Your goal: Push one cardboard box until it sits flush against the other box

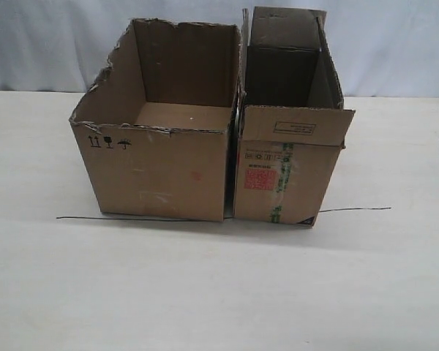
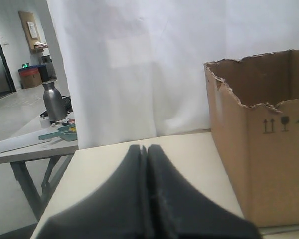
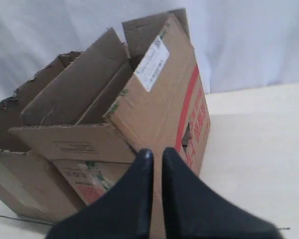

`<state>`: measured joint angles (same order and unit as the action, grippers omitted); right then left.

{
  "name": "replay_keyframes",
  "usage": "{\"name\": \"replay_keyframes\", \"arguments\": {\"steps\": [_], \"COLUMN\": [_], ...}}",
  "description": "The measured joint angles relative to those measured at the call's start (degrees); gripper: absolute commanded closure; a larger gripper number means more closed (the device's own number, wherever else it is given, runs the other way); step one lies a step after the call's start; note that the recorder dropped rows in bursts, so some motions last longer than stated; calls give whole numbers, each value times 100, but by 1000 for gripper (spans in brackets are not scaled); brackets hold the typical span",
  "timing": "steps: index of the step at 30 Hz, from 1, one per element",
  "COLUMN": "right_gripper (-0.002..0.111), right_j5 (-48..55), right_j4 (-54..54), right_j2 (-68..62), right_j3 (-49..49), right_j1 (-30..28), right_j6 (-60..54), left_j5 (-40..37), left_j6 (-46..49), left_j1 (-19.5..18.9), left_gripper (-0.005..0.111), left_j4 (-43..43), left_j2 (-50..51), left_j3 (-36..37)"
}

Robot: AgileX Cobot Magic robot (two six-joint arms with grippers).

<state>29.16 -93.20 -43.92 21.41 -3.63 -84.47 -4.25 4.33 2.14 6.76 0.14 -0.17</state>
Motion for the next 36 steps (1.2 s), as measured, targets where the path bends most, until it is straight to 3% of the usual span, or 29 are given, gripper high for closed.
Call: {"name": "replay_keyframes", "arguments": {"steps": [6,18,36], "right_gripper": [103,103,103], "right_j5": [-1078,-2395,-2841], "right_j4": [-28,-88,-90], "right_j2": [1941,4211,4375], "right_j3": [-891,-2115,-2115], "right_j1": [895,1013,1013], "right_j6": [-227,-562,-741], "left_j5": [0,0,0], "left_j6": [0,0,0], "left_j1": [0,0,0], "left_gripper": [107,107,107], "left_j4": [0,0,0], "left_j2": [0,0,0], "left_j3": [0,0,0]}}
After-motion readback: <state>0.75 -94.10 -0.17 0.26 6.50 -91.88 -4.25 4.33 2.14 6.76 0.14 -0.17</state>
